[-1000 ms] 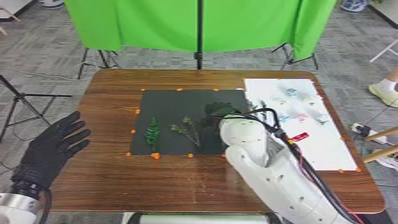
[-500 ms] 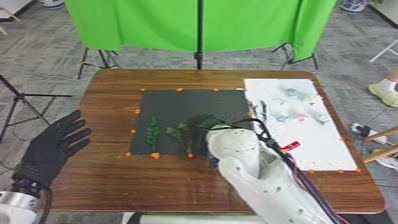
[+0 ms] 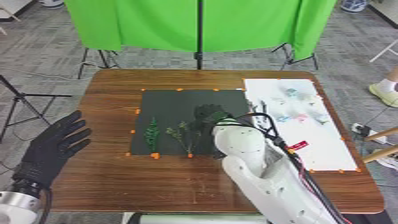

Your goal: Arrange flowers

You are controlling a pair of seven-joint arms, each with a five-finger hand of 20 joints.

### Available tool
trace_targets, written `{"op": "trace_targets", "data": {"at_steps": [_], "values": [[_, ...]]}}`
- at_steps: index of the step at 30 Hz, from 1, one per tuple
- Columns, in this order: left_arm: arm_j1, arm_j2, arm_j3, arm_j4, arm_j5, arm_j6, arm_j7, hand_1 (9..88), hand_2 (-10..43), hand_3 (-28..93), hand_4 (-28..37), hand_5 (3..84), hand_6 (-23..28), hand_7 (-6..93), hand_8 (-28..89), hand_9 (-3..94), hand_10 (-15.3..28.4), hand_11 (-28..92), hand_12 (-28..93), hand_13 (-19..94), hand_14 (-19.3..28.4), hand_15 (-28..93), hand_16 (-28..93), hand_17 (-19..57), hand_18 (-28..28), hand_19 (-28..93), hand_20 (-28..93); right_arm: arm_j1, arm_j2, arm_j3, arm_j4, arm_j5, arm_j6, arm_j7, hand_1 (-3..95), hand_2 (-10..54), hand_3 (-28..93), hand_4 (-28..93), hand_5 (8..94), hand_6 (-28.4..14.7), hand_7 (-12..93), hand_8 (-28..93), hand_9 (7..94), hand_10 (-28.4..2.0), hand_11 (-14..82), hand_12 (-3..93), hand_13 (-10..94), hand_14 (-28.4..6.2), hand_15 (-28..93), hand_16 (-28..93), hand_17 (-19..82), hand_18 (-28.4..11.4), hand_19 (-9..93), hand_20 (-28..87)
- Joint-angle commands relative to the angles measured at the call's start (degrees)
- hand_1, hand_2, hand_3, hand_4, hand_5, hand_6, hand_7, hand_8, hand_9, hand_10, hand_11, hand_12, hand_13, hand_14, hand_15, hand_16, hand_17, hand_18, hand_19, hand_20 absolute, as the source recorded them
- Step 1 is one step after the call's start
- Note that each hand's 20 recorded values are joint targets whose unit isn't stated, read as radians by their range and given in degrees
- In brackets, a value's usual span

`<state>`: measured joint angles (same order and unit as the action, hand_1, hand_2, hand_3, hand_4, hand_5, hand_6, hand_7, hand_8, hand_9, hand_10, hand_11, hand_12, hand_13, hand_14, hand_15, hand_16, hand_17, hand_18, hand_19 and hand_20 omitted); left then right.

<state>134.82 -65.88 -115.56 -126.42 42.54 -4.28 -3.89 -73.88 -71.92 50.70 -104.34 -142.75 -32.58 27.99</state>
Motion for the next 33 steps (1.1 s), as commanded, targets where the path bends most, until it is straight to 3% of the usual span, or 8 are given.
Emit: {"op": "trace_targets", "data": {"at_steps": [1,8,14,19,21,28,33], "values": [[1.92,-0.94,-0.10,-0.38,0.12,0.28,0.62,26.2,-1.3,71,-27.7,27.4,2.8,23.5,-13,19.8,9.9,29,13,14,12.5,44,-3,-10.4,19.1,46,10,5.97,6.19,5.50,0.75,3.16,3.46,4.38,19.3,11.2,77,-24,86.7,-0.5,33,-15,92.3,-10.3,43.8,30.9,85,-7.7,74,32,56,-21.0,93,64],[1.89,-1.19,0.08,-0.40,0.04,0.81,0.87,26.2,-1.4,71,-27.6,27.3,2.8,23.4,-13,19.8,9.9,29,13,14,12.5,44,-3,-10.4,19.1,46,10,10.50,13.20,5.72,5.79,4.01,1.77,7.45,20.9,-2.6,57,-28,76.7,-1.8,38,-17,81.6,-11.9,50.9,35.2,76,-9.1,79,35,51,-19.8,93,64],[1.67,-1.17,0.02,-0.40,0.05,0.93,1.07,26.1,-1.4,71,-27.7,27.3,2.7,23.5,-13,19.9,10.0,29,13,14,12.5,44,-3,-10.4,19.1,46,10,11.03,15.41,5.28,8.67,3.56,-0.47,9.18,20.1,-4.1,60,-28,70.8,-3.4,38,-17,73.1,-13.9,53.4,35.7,69,-11.2,80,35,46,-19.6,93,60],[2.09,-1.37,-0.11,-0.62,0.04,0.95,1.28,26.1,-1.4,71,-27.7,27.3,2.7,23.5,-13,20.2,10.1,29,13,14,12.5,44,-3,-10.4,19.1,46,10,12.13,16.24,3.17,12.03,2.76,1.16,9.90,22.7,-4.9,65,-28,70.9,-2.6,40,-18,72.9,-13.7,54.2,34.9,69,-10.9,80,34,46,-19.5,93,59],[1.88,-1.28,-0.06,-0.54,0.04,0.96,1.16,26.1,-1.5,72,-27.7,27.3,2.7,23.4,-13,20.2,10.1,29,13,14,12.5,44,-3,-10.4,19.1,46,10,11.97,16.64,2.90,12.66,2.14,1.58,9.57,27.8,-5.6,66,-28,71.6,-2.1,41,-19,73.6,-13.2,54.7,34.7,70,-10.5,80,33,46,-19.7,93,59],[1.75,-1.70,-0.14,-0.47,0.19,0.55,0.86,26.0,-1.4,71,-27.7,27.3,2.7,23.3,-13,20.4,10.1,29,13,14,12.7,44,-3,-10.4,19.1,46,10,11.15,17.16,2.90,13.51,1.91,1.63,9.31,44.9,-6.5,44,-28,73.7,-0.5,43,-21,76.8,-11.6,55.1,34.6,73,-9.4,80,33,47,-19.8,93,59],[1.49,-1.48,-0.26,-0.32,0.12,0.55,0.62,26.1,-1.5,71,-27.8,27.4,2.8,23.3,-13,20.5,10.2,29,13,15,12.8,44,-3,-10.3,19.1,46,10,9.83,16.96,3.36,13.23,2.80,2.31,8.85,48.5,-4.3,30,-27,75.0,0.0,43,-21,78.3,-11.4,54.8,34.7,74,-9.2,80,34,48,-19.9,93,59]]}}
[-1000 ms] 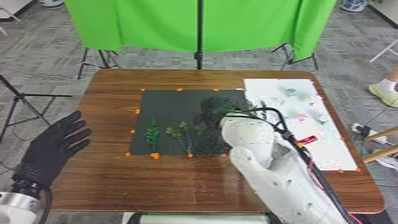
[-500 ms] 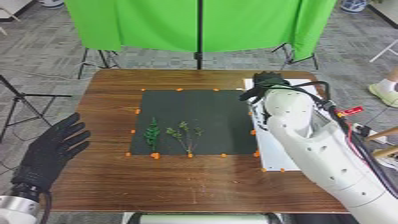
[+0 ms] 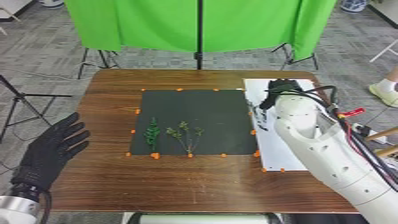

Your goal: Arrange flowers

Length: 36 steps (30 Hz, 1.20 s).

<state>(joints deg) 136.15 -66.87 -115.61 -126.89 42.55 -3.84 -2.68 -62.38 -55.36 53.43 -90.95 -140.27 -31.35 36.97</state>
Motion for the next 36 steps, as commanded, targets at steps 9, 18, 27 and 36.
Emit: {"op": "trace_targets", "data": {"at_steps": [9,18,27,36], "values": [[-0.72,0.21,-0.15,0.61,0.00,-0.34,-1.09,26.0,-1.5,71,-27.6,27.5,2.8,23.3,-13,20.6,10.1,29,13,15,12.8,44,-3,-10.3,19.1,46,9,-3.00,-0.17,0.72,0.00,1.47,0.73,-0.46,47.6,-2.1,15,-18,76.1,-0.1,42,-20,79.2,-11.4,54.0,35.3,74,-9.2,79,34,49,-20.0,93,60],[-1.01,0.49,0.17,0.81,0.02,-0.72,-1.10,26.0,-1.4,71,-27.8,27.4,2.7,23.5,-13,20.5,10.1,29,13,15,12.9,44,-3,-10.4,19.1,46,10,-4.27,-0.33,-0.28,0.74,0.61,0.10,-1.59,48.0,-2.3,14,-17,76.3,-0.2,42,-20,79.3,-11.4,53.8,35.0,74,-9.1,79,34,49,-20.0,93,60],[-0.99,0.54,0.13,0.91,0.04,-1.22,-1.14,26.0,-1.4,71,-27.6,27.3,2.7,23.5,-13,20.5,10.2,29,13,15,12.9,44,-3,-10.4,19.1,46,10,-6.10,-0.99,-1.38,1.34,-0.13,-2.14,-4.29,44.6,-6.6,51,-28,76.9,0.5,42,-21,80.5,-10.9,53.7,34.5,75,-8.8,79,34,49,-20.0,93,60],[-1.28,0.08,0.08,0.98,0.20,-1.14,-1.40,26.0,-1.4,71,-27.7,27.3,2.8,23.5,-13,20.5,10.2,29,13,15,12.9,44,-3,-10.3,19.1,46,10,-8.88,-1.61,1.88,0.91,4.83,-1.04,-8.42,47.3,-9.5,73,-28,79.2,0.4,49,-2,85.6,-8.2,51.1,32.9,78,-6.2,77,34,50,-18.8,93,59]]}}
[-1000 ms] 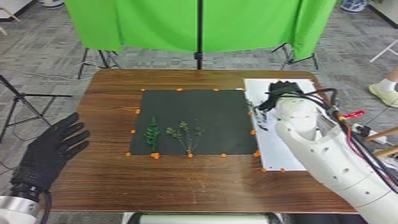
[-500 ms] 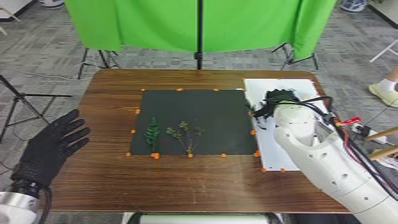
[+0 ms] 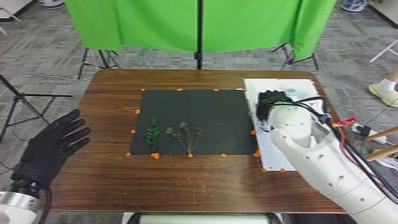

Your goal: Arrange flowers

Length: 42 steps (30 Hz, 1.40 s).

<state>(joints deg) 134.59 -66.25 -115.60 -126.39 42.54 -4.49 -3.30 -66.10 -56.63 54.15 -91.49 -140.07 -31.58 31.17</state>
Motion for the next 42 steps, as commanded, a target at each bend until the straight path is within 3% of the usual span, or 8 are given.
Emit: {"op": "trace_targets", "data": {"at_steps": [1,5,12,15,30,33,36,42], "values": [[0.10,-0.52,0.14,0.55,0.22,-0.44,-0.92,26.0,-1.4,72,-27.7,27.3,2.8,23.5,-13,20.4,10.1,29,13,15,12.9,44,-3,-10.4,19.1,46,10,-5.45,-0.30,1.26,1.35,4.20,-0.37,-2.83,46.0,-9.5,77,-28,79.1,0.4,50,1,86.2,-8.2,50.4,32.5,79,-6.0,77,34,50,-18.6,93,58],[0.65,-0.87,0.01,0.35,0.23,-0.31,-0.61,26.0,-1.5,72,-27.8,27.3,2.8,23.5,-13,20.5,10.2,29,13,15,12.8,44,-3,-10.4,19.1,46,10,-6.84,-0.44,2.65,0.95,5.84,2.16,-4.50,42.5,-9.5,86,-27,75.9,-1.5,54,9,88.4,-6.6,42.7,34.3,82,-4.0,71,32,51,-18.0,93,56],[1.07,-1.22,0.04,0.13,0.26,0.18,-0.19,26.0,-1.4,71,-27.6,27.3,2.8,23.4,-13,20.4,10.1,29,13,15,12.8,44,-3,-10.4,19.1,46,10,-8.53,-0.28,3.96,-0.43,6.01,8.61,-5.08,41.4,-7.2,91,-22,69.6,-8.7,65,4,90.1,-5.9,36.0,36.4,86,-1.7,64,32,52,-18.1,93,53],[1.19,-1.37,0.03,0.05,0.27,0.24,-0.19,26.0,-1.4,72,-27.6,27.3,2.8,23.4,-13,20.4,10.1,29,13,15,12.8,44,-3,-10.4,19.1,46,10,-9.17,-0.06,4.73,-1.65,5.20,11.09,-5.61,38.2,0.3,92,-19,80.6,-3.7,48,-1,84.0,-6.5,47.0,33.9,81,-1.9,73,29,51,-16.7,93,61],[1.26,-1.55,0.08,0.07,0.29,0.19,-0.03,26.3,-1.6,71,-27.5,27.8,2.8,23.3,-13,20.6,10.1,28,13,15,12.8,44,-3,-10.1,19.2,46,9,-10.64,0.48,6.96,-7.78,2.47,16.34,-6.15,37.9,2.6,92,-15,81.0,-6.2,50,-1,84.2,-7.5,50.3,33.4,80,-3.2,78,30,52,-17.4,93,65],[1.42,-1.48,0.15,0.04,0.26,0.21,0.20,26.3,-1.5,71,-27.5,27.8,2.8,23.3,-13,20.6,10.1,28,13,15,12.9,44,-3,-10.1,19.2,46,9,-11.00,1.43,6.84,-7.87,0.14,16.41,-5.63,37.4,2.7,93,-18,84.1,-5.3,42,-1,83.0,-7.1,50.6,34.6,79,-3.4,78,30,50,-17.0,93,65],[1.55,-1.38,0.05,-0.02,0.20,0.45,0.16,26.3,-1.6,71,-27.4,27.8,2.8,23.3,-13,20.6,10.1,28,13,15,12.9,44,-3,-10.1,19.2,46,9,-11.28,1.63,7.58,-8.41,-0.05,13.94,-4.61,39.8,-4.7,91,-19,67.1,-11.1,73,-6,87.9,-7.0,41.2,37.4,83,-3.7,71,33,51,-18.9,93,58],[0.95,-0.94,0.09,0.32,0.17,0.12,-0.29,26.3,-1.6,71,-27.5,27.9,2.8,23.4,-13,20.6,10.1,29,13,15,12.8,44,-3,-10.1,19.2,46,9,-10.57,1.30,7.18,-8.58,-1.22,8.73,-0.95,34.4,-9.5,82,-28,65.0,-4.5,71,-1,85.0,-8.1,45.7,32.6,81,-4.4,71,33,49,-19.3,93,58]]}}
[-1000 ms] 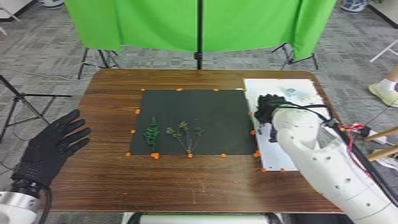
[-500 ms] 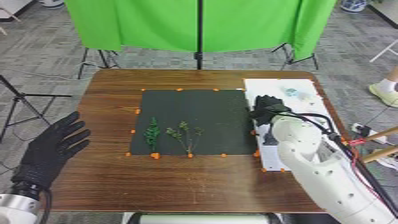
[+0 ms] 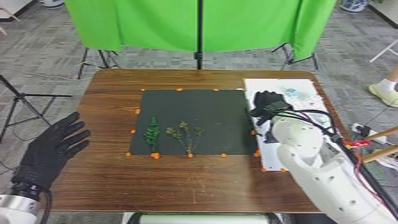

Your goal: Arrange flowers

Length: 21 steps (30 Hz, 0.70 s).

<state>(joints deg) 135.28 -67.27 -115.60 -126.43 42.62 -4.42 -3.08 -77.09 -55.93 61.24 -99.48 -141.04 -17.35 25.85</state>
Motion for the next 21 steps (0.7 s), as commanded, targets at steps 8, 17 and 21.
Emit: {"op": "trace_targets", "data": {"at_steps": [8,17,21], "values": [[0.15,0.50,0.02,0.42,0.04,-0.39,-0.52,26.3,-1.5,71,-27.5,27.9,2.8,23.2,-13,20.6,10.1,29,13,15,12.9,44,-3,-10.1,19.2,46,9,0.79,0.07,-0.82,-0.86,-2.66,-10.36,5.80,18.8,-9.5,68,-28,64.0,-4.8,74,-27,82.5,-9.3,46.5,31.8,79,-5.1,72,34,48,-20.0,93,57],[0.10,0.48,0.20,0.51,-0.06,-0.43,-0.64,26.3,-1.4,71,-27.5,27.9,2.8,23.2,-13,20.7,10.2,29,13,15,12.8,44,-3,-10.1,19.2,46,9,1.42,-0.83,-1.65,0.58,-1.20,-13.83,7.48,12.7,-9.5,61,-28,63.8,-5.7,74,-26,82.4,-10.5,45.7,31.8,78,-6.2,72,34,47,-20.7,93,58],[0.30,0.41,0.19,0.41,-0.07,-0.37,-0.56,26.3,-1.2,71,-27.5,27.9,2.8,23.2,-13,20.7,10.1,29,13,15,12.9,44,-3,-10.1,19.2,46,9,2.35,-1.24,-4.23,2.78,-1.34,-15.10,9.46,13.8,-9.5,66,-28,63.9,-5.7,74,-25,82.3,-10.5,45.4,31.6,77,-6.3,72,33,47,-20.5,93,58]]}}
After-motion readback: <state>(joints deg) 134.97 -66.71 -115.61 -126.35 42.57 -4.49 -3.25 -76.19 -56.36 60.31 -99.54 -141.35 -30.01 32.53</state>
